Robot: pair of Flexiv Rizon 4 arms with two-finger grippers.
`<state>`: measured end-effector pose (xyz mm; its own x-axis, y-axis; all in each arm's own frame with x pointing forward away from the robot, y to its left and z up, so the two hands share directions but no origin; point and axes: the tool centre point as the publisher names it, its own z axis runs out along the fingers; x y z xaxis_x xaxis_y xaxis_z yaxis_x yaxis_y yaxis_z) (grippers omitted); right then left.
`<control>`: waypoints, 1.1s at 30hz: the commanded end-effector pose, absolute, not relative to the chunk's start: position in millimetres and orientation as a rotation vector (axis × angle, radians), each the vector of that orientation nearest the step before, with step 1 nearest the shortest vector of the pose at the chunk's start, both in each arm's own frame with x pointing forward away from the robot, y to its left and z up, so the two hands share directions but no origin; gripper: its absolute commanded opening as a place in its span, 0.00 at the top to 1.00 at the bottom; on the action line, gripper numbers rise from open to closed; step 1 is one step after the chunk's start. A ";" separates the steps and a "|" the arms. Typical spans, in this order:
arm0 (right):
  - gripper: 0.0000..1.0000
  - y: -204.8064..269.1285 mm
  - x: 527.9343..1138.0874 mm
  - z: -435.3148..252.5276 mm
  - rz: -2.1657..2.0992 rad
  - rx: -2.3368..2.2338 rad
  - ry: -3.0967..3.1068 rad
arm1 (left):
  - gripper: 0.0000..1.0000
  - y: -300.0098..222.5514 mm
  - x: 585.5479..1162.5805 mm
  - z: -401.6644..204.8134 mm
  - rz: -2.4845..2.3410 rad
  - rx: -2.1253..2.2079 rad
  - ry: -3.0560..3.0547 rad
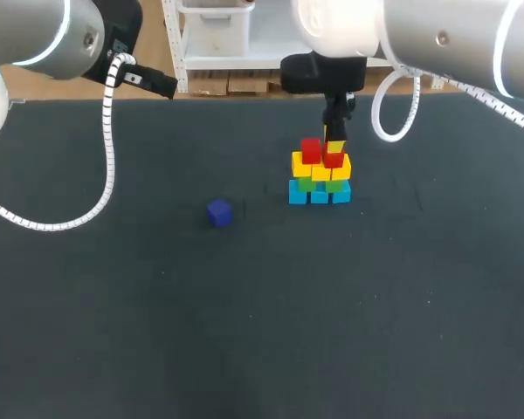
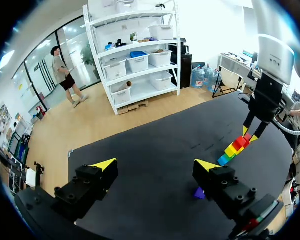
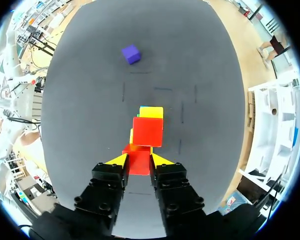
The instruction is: Place the blue cubes, place green cubes on the blue cubes, place the yellow cubes on the green cubes, then place the red cubes on the yellow cubes, and place purple cube on the red cubes.
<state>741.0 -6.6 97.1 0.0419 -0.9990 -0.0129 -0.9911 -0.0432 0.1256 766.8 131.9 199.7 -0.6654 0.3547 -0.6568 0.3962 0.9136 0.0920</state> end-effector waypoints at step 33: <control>0.00 -44.0 781.2 140.7 -0.104 2.178 -2.677 | 0.00 133.7 767.1 200.1 -0.082 0.539 2.358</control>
<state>796.2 -28.3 139.3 -0.1810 -0.9672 -0.1780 -0.9805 0.1916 -0.0443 766.7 131.9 199.7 -0.6654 0.3547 -0.6569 0.3962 0.9135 0.0920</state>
